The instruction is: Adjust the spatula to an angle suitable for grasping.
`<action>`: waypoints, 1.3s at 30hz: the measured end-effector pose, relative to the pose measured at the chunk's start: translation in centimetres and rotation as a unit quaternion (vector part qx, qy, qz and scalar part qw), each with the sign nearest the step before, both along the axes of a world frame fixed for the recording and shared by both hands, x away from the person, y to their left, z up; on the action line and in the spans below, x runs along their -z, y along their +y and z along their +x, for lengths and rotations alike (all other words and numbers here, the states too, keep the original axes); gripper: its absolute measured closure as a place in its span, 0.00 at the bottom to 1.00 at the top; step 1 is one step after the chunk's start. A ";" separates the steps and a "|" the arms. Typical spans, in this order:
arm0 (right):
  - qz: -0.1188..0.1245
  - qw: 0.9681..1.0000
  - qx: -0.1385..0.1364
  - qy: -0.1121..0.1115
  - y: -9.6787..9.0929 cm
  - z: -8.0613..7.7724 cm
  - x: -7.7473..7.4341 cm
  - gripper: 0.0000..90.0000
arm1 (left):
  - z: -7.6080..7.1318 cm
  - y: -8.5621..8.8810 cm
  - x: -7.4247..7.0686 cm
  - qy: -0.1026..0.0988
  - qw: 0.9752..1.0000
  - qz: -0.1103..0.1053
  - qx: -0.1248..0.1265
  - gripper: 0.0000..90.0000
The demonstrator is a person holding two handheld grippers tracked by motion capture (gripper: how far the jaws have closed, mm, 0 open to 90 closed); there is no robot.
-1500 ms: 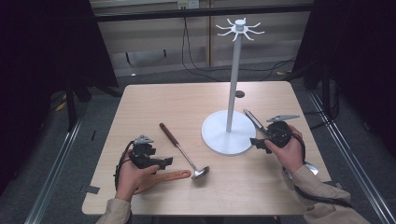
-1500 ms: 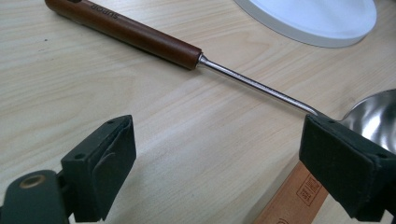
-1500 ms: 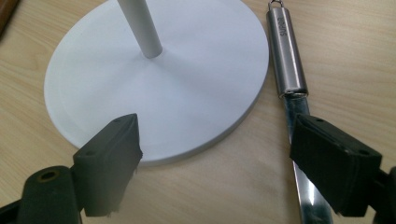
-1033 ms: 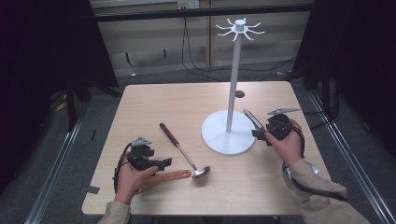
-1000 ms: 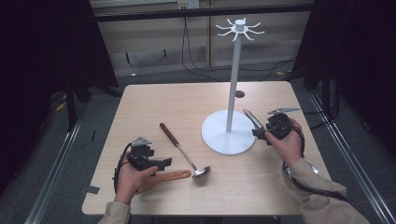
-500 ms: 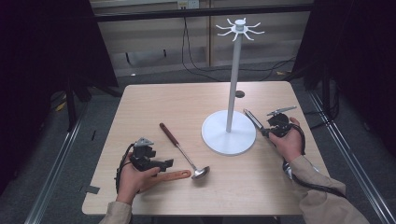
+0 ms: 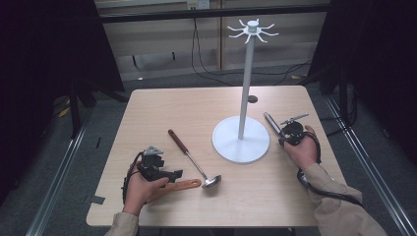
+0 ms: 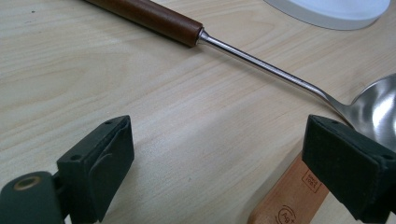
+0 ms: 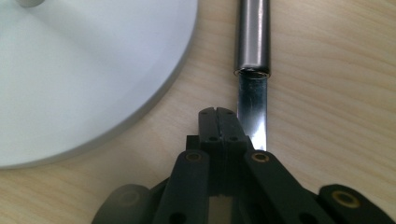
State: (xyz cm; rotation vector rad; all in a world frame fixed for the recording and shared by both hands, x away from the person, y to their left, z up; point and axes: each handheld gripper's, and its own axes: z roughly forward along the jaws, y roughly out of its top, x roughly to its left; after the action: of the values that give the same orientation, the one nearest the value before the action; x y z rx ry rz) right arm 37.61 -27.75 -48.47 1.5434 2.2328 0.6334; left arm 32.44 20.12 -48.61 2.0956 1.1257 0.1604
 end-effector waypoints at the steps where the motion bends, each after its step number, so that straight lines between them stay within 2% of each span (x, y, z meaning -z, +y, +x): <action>1: 0.000 1.000 0.005 0.001 -0.2 0.0 0.0 1.00 | 0.0 0.0 0.0 -0.001 1.000 0.002 0.001 0.10; 4: 0.000 1.000 0.012 0.000 -0.6 0.0 0.0 1.00 | 0.0 0.0 -0.1 -0.002 1.000 0.003 0.000 0.10; 6: 0.031 0.999 0.021 -0.007 -1.1 0.0 -0.4 0.90 | 0.0 0.0 -0.1 -0.003 1.000 0.004 0.003 0.10; 8: 0.032 0.999 0.028 -0.022 -1.2 -0.1 -0.9 0.83 | 0.0 0.0 -0.1 0.000 1.000 0.002 0.006 0.10; 9: 0.032 0.999 0.028 -0.022 -1.2 -0.1 -0.9 0.83 | 0.0 0.0 -0.1 0.000 1.000 0.002 0.006 0.10; 10: 0.038 0.998 0.043 -0.034 -1.5 -0.2 -1.4 0.76 | 0.0 -0.1 -0.1 0.000 1.000 0.003 0.006 0.10; 11: 0.038 0.998 0.043 -0.034 -1.5 -0.2 -1.4 0.76 | 0.0 -0.1 -0.1 0.000 1.000 0.003 0.006 0.10; 12: 0.026 0.997 0.062 -0.042 -2.0 -0.2 -1.5 0.72 | 0.0 -0.1 -0.1 0.000 1.000 0.003 0.007 0.10; 16: 0.020 0.996 0.078 -0.031 -2.6 -0.1 -1.1 0.69 | -0.1 -0.1 0.0 0.002 1.000 0.000 0.004 0.10; 22: 0.013 0.997 0.080 -0.015 -2.4 0.1 -0.1 0.69 | 0.0 -0.1 0.0 0.003 1.000 0.004 0.008 0.10; 25: 0.010 0.997 0.078 -0.002 -2.2 0.2 0.4 0.76 | 0.0 -0.2 0.0 0.001 1.000 0.006 0.010 0.10; 27: 0.018 0.997 0.080 -0.004 -2.2 0.2 0.5 0.82 | -0.1 -0.2 0.0 0.002 1.000 0.005 0.011 0.10; 28: 0.018 0.997 0.080 -0.004 -2.2 0.2 0.5 0.82 | -0.1 -0.2 0.0 0.002 1.000 0.005 0.011 0.10; 30: 0.035 0.995 0.094 0.002 -2.3 0.1 0.5 0.83 | -0.1 -0.2 -0.1 0.000 1.000 0.005 0.008 0.10; 31: 0.039 0.995 0.090 0.003 -2.3 0.1 0.5 0.83 | -0.1 -0.2 -0.1 -0.001 1.000 0.002 0.005 0.10; 34: 0.060 0.994 0.094 -0.004 -2.6 -0.1 0.0 0.84 | -0.1 -0.1 -0.3 -0.002 1.000 0.003 0.009 0.10; 35: 0.060 0.994 0.094 -0.004 -2.6 -0.1 0.0 0.84 | -0.1 -0.1 -0.3 -0.002 1.000 0.003 0.009 0.10; 36: 0.077 0.992 0.097 -0.020 -2.7 -0.2 -0.6 0.84 | -0.1 -0.2 -0.3 -0.003 1.000 0.002 0.006 0.10; 37: 0.077 0.992 0.097 -0.020 -2.7 -0.2 -0.6 0.84 | -0.1 -0.2 -0.3 -0.003 1.000 0.002 0.006 0.10; 38: 0.089 0.990 0.098 -0.039 -2.8 -0.5 -1.3 0.84 | -0.1 -0.2 -0.3 -0.004 1.000 0.001 0.007 0.10; 39: 0.089 0.990 0.098 -0.039 -2.8 -0.5 -1.3 0.84 | -0.1 -0.2 -0.3 -0.004 1.000 0.001 0.007 0.10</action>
State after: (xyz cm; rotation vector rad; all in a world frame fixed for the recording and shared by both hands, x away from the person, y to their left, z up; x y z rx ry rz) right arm 37.16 -30.52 -47.13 1.7653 1.9811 0.8367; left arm 32.37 19.92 -48.28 2.1027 1.1073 0.1634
